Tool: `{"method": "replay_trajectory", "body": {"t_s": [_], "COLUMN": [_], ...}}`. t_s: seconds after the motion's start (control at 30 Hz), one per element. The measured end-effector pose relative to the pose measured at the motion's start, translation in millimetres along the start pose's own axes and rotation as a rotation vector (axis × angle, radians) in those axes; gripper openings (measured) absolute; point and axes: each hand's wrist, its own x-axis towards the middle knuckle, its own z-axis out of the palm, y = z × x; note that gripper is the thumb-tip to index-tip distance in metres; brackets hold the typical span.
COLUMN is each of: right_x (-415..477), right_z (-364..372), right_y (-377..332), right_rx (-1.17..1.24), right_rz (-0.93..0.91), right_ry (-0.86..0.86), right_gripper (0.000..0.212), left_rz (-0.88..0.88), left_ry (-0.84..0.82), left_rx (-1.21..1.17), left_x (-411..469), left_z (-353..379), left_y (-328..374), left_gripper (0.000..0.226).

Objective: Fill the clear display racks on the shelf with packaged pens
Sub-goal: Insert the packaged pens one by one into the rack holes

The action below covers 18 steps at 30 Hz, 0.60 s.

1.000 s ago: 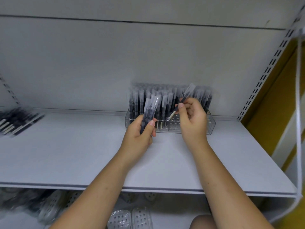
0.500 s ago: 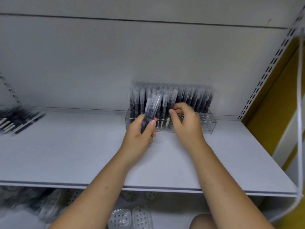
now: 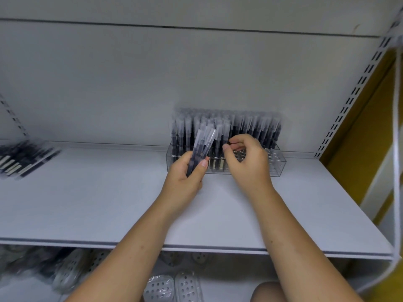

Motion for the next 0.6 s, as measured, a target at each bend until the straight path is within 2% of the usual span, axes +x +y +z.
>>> {"method": "replay_trajectory", "body": {"t_s": [0.1, 0.23, 0.37, 0.6], "right_x": [-1, -5, -7, -4], "right_z": [-2, -4, -2, -3], "right_y": [-5, -16, -18, -15], "right_rx": [0.155, 0.391, 0.464, 0.489], "right_rz": [0.020, 0.125, 0.169, 0.185], "right_ry": [0.015, -0.184, -0.340, -0.312], "right_gripper": [0.002, 0.008, 0.009, 0.005], "left_rz": [-0.017, -0.030, -0.026, -0.007], "left_ry": [-0.008, -0.037, -0.068, -0.103], "left_rx": [-0.028, -0.044, -0.046, -0.046], "left_x": [0, 0, 1, -1], "left_z": [1, -1, -3, -1], "left_y": [2, 2, 0, 1], "left_gripper": [0.015, 0.017, 0.016, 0.019]}}
